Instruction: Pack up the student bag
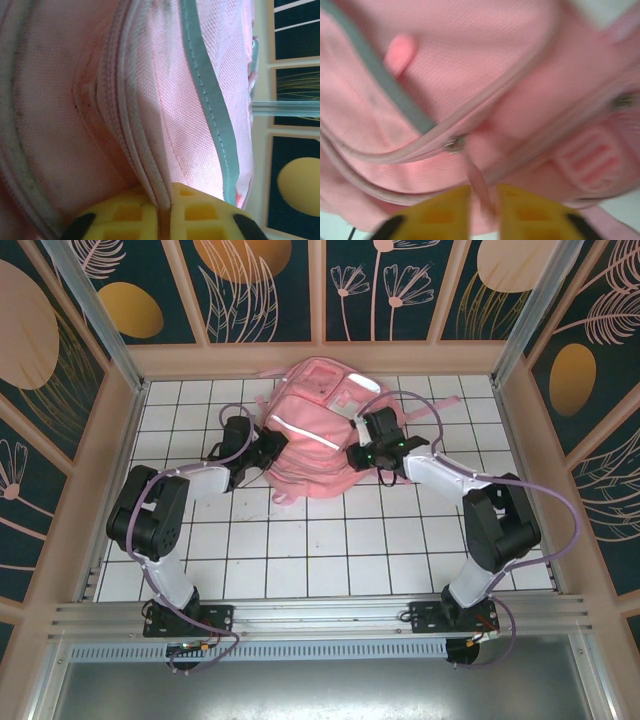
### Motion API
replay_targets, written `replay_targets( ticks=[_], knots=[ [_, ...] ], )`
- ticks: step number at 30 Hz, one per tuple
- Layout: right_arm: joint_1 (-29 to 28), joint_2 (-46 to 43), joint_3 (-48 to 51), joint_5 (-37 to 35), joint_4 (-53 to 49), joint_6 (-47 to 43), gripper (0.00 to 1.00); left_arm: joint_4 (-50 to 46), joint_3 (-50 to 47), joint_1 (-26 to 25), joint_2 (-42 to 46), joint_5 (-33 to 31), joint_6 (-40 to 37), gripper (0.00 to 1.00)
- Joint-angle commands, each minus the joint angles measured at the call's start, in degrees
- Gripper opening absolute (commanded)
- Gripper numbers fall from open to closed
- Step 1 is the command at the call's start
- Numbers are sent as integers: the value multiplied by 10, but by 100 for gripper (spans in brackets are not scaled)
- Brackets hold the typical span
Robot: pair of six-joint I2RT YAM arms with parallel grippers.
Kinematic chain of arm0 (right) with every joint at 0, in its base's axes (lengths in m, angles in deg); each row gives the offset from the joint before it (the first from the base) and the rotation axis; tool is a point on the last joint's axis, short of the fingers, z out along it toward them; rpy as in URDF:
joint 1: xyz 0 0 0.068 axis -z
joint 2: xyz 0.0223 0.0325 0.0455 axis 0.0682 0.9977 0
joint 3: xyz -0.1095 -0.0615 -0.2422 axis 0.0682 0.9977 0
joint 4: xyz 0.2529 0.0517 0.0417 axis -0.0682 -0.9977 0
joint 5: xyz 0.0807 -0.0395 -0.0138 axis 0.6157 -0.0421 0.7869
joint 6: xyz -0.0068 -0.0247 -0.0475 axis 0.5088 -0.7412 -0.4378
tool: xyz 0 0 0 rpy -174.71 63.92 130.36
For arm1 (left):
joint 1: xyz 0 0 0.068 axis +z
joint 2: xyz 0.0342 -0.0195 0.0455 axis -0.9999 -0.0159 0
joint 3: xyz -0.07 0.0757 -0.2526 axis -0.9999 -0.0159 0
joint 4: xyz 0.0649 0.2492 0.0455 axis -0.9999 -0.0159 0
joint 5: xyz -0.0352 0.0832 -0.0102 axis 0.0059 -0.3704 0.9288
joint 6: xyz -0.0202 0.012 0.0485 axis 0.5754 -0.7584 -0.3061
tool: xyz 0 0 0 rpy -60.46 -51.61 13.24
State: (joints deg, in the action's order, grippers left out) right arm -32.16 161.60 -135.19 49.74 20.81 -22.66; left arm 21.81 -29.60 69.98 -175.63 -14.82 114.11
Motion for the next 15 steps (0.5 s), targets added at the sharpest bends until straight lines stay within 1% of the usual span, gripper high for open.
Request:
replay_targets(
  ticks=[1, 2, 4, 5, 6, 7, 8, 10, 11, 13, 15],
  knots=[
    [41, -58, 16, -52, 41, 21, 57, -69, 47, 22, 34, -22, -80, 58],
    [49, -67, 30, -64, 52, 28, 59, -98, 59, 21, 40, -37, -106, 63],
    [72, -86, 61, -109, 73, 46, 62, -158, 81, 22, 68, -94, -165, 79],
    [90, -97, 80, -135, 88, 56, 62, -181, 85, 24, 84, -127, -196, 82],
    [108, -105, 98, -163, 104, 69, 62, -201, 85, 26, 102, -165, -223, 92],
    [128, -108, 114, -178, 118, 74, 62, -214, 82, 28, 119, -198, -250, 98],
    [149, -112, 136, -192, 147, 65, 61, -216, 69, 30, 142, -247, -280, 99],
    [178, -117, 197, -238, 237, 39, 61, -210, 31, 36, 191, -346, -328, 99],
    [188, -117, 227, -257, 283, 27, 62, -201, 6, 40, 211, -383, -345, 99],
    [216, -115, 277, -265, 365, 21, 62, -179, -44, 55, 250, -458, -380, 99],
    [238, -112, 316, -252, 434, 30, 62, -139, -91, 65, 276, -500, -431, 99]
  ],
)
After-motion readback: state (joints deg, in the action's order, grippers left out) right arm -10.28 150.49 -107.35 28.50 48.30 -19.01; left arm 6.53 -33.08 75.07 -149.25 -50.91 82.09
